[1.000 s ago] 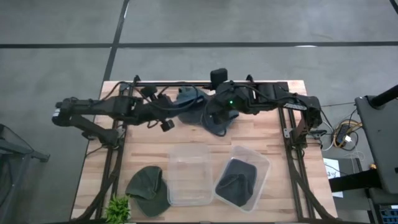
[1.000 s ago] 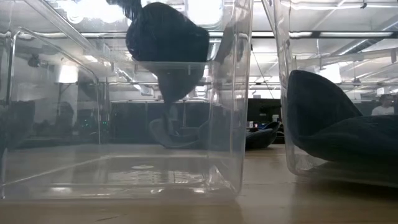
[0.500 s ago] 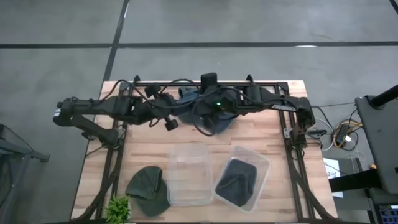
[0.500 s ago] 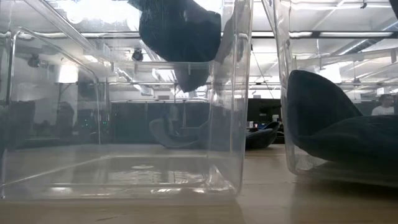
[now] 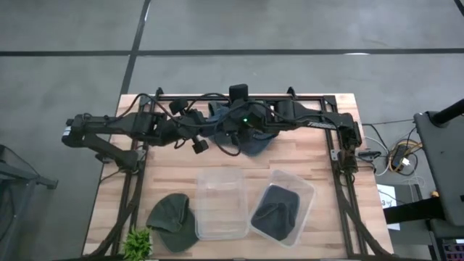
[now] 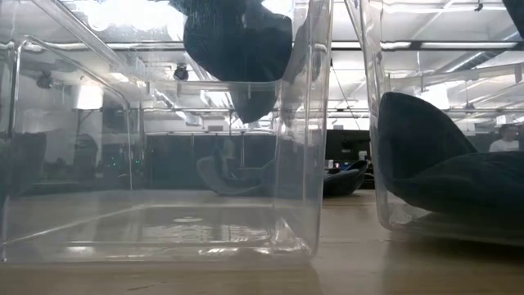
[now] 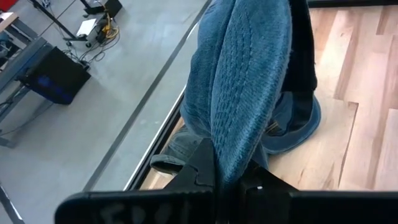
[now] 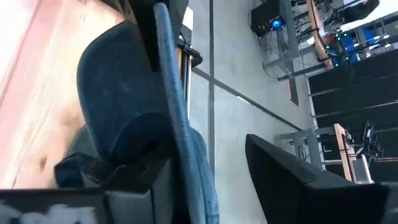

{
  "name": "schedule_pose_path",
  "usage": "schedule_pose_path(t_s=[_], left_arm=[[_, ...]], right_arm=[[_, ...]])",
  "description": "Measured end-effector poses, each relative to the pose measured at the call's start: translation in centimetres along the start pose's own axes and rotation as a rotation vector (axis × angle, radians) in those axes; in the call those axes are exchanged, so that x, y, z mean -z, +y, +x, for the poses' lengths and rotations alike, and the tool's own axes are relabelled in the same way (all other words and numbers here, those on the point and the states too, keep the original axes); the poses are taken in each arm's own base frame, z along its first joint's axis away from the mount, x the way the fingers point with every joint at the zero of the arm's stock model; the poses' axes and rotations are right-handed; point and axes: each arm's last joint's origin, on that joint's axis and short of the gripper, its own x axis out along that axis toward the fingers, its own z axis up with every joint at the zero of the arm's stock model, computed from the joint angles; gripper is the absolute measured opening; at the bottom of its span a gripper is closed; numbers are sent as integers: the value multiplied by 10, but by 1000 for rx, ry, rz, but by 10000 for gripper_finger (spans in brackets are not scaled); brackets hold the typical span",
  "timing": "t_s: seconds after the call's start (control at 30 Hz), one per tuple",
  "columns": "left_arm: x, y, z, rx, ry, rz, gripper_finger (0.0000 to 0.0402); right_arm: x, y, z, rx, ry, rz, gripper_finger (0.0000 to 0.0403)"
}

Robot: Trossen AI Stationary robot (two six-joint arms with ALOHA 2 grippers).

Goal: Pick & Place hat
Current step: Put the right blue cap into the right transparent container

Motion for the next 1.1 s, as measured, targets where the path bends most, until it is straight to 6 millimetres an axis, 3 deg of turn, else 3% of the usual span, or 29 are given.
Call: schedule_pose_path(t_s=[0.1,0.23,0.27,0.57,0.7,0.87,1.1], left_arm=[[0,0,0,-5,-2,-3,6],[-1,0,0,-13,-7,9,16],[-1,1,0,-19,-9,11,17],[-1,4,0,-130,-15,57,34],[1,6,0,-179,-3,115,69],[0,13,-4,-362,-19,112,120],[3,21,-14,-379,-41,55,138]], right_arm=[[0,2,5,2,10,-4,129],[0,4,7,6,23,-30,31],[0,5,6,13,29,-37,23],[0,4,6,39,42,-12,11],[2,2,3,81,78,7,10],[9,-2,1,122,141,37,10],[21,-20,-36,146,139,206,9]])
